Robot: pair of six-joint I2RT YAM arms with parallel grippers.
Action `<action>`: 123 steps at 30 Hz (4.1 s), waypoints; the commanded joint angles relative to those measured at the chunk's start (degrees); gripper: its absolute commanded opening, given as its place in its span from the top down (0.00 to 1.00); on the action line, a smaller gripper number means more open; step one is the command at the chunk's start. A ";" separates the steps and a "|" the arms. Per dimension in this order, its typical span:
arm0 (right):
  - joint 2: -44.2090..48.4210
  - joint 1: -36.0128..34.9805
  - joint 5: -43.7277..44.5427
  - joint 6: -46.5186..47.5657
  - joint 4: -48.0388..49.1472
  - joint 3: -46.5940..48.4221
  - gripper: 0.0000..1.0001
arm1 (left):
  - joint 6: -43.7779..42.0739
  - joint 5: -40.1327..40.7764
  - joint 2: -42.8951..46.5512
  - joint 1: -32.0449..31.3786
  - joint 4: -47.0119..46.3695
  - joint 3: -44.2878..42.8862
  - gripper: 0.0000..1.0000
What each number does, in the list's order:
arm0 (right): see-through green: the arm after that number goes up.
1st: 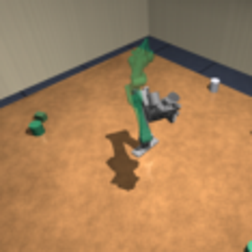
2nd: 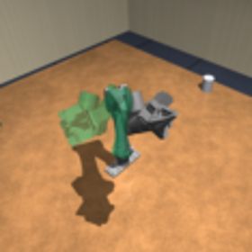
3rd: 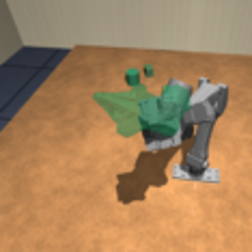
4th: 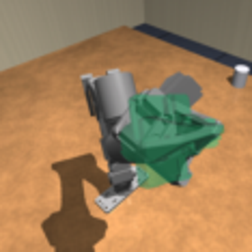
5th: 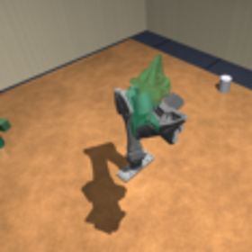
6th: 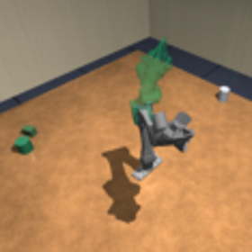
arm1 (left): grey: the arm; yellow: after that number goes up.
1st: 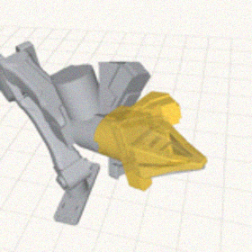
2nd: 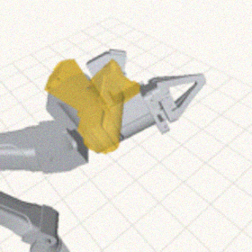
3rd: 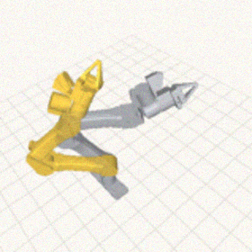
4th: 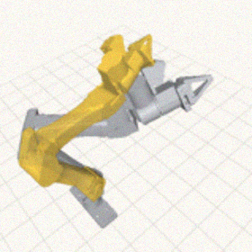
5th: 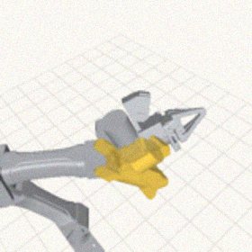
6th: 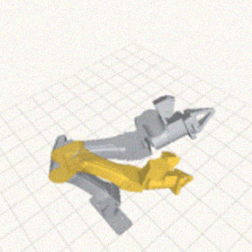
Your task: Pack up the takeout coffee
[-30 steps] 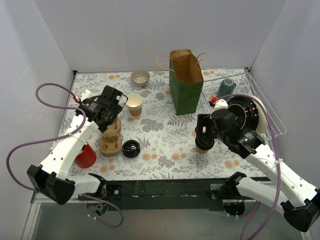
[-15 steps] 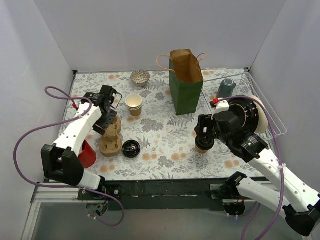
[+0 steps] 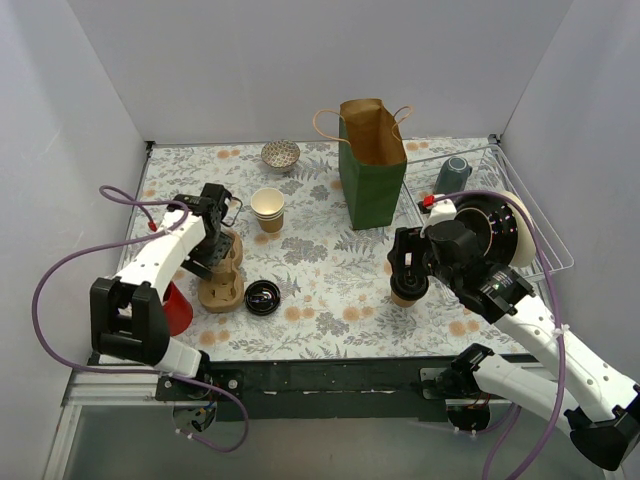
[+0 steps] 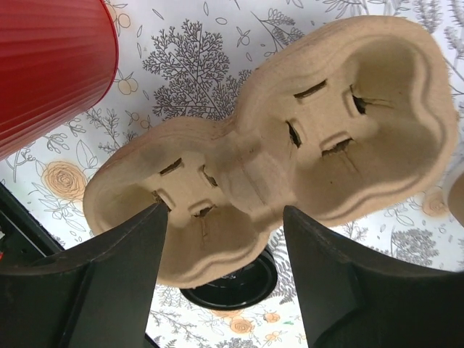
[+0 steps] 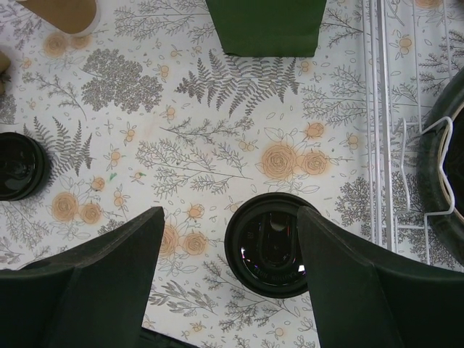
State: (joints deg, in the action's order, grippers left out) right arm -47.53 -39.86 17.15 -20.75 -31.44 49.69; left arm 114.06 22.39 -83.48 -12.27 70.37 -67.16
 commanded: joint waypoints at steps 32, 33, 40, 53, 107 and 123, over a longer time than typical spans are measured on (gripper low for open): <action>-1.43 0.13 0.17 1.94 4.55 -2.14 0.19 | 34.74 2.22 -5.46 1.11 -2.25 -0.78 0.49; -1.43 0.13 0.17 1.86 4.46 -2.23 0.19 | 34.65 2.22 -5.38 1.11 -2.17 -0.87 0.50; -1.52 0.13 -0.27 1.86 4.81 -2.23 0.20 | 33.86 2.04 -4.67 1.11 -1.90 -1.84 0.57; -2.04 0.04 -0.71 1.94 5.16 -2.23 0.20 | 31.84 1.69 -4.32 1.11 -0.58 -4.39 0.59; -42.21 16.83 0.35 16.71 2.00 49.80 0.34 | -15.89 -11.14 15.28 1.11 -25.98 -12.48 0.71; -46.60 17.27 -3.61 12.67 1.56 47.43 0.48 | -18.08 -12.20 17.12 1.11 -27.30 -12.65 0.69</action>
State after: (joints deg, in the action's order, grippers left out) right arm -93.69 -22.87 14.98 -6.24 -30.33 97.58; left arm 97.36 10.39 -68.77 -11.40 43.86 -78.19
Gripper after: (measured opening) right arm 0.542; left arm 0.435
